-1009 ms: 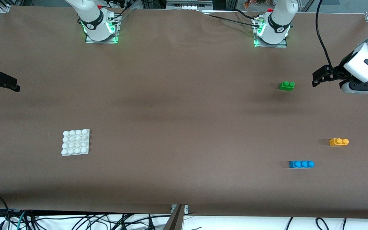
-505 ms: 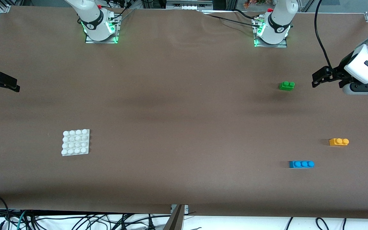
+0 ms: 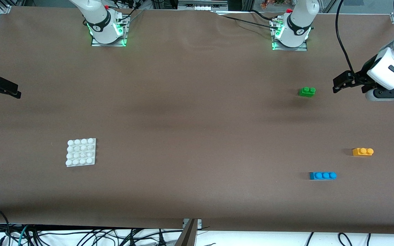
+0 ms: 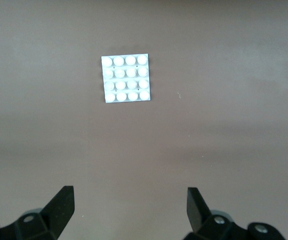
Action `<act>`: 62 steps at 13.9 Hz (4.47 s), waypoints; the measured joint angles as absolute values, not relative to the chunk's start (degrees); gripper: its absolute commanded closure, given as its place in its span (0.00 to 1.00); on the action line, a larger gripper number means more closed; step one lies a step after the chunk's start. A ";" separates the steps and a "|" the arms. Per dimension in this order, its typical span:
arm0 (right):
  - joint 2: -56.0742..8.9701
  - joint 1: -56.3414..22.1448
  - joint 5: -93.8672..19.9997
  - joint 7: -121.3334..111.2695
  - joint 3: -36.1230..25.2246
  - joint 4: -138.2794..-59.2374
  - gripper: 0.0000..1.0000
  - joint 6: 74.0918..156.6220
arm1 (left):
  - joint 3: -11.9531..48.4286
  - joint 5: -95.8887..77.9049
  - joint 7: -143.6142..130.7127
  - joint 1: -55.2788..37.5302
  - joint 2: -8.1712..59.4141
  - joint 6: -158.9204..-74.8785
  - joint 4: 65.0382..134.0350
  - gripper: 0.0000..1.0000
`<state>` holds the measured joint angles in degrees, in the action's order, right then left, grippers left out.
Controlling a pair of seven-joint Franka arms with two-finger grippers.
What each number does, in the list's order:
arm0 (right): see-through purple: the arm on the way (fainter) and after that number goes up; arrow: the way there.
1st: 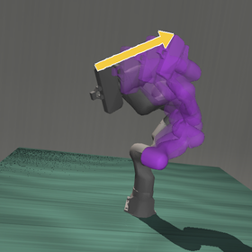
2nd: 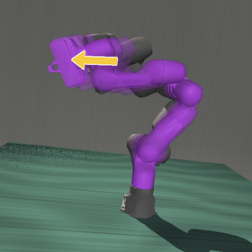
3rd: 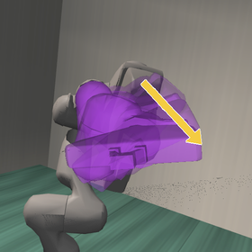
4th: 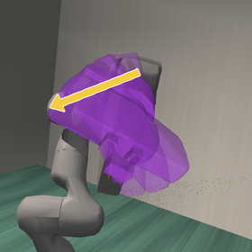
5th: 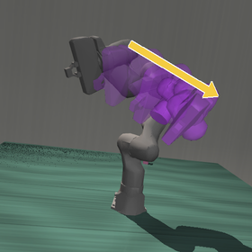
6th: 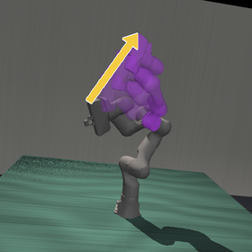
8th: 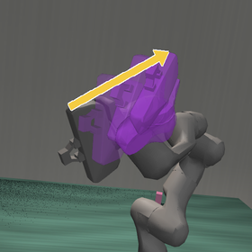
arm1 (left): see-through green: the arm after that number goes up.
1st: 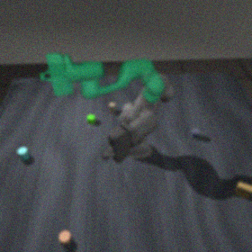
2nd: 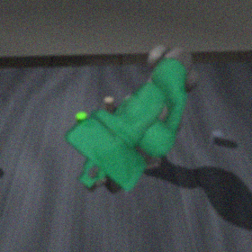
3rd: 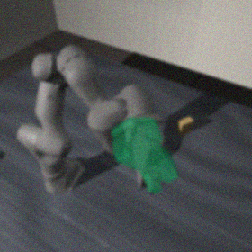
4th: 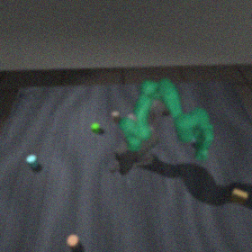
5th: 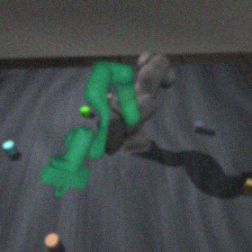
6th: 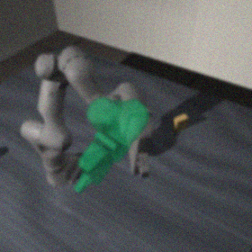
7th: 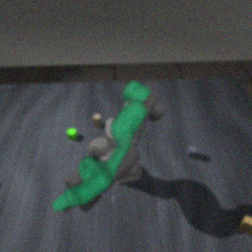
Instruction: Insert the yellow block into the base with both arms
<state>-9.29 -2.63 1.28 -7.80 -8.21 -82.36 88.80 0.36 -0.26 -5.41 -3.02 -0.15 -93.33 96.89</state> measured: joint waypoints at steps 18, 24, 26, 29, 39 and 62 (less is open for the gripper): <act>-11.71 -2.55 1.27 -7.76 -8.15 -82.45 0.00 90.40 | 0.54 -0.26 -5.47 -3.19 -0.08 -93.03 96.36 0.00; -22.21 -2.66 1.27 -7.76 -7.80 -82.62 0.00 98.11 | 0.49 -0.26 -5.47 -3.16 -0.02 -93.02 96.10 0.00; -25.64 -2.66 1.27 -7.76 -7.75 -82.66 0.00 101.69 | 0.49 -0.26 -5.47 -3.16 -0.02 -93.02 96.08 0.00; -30.78 -2.67 1.25 -7.71 -7.58 -82.71 0.00 108.29 | 0.49 -0.26 -5.47 -3.16 0.03 -93.02 96.03 0.00; -43.11 -3.14 -1.03 -7.45 -7.18 -82.94 0.00 123.81 | 0.49 -0.26 -5.47 -3.15 0.37 -93.02 95.90 0.00; -46.78 -3.79 -3.75 -5.76 -6.28 -84.30 0.00 128.07 | 0.42 -0.26 -5.47 -3.08 0.49 -93.01 95.74 0.00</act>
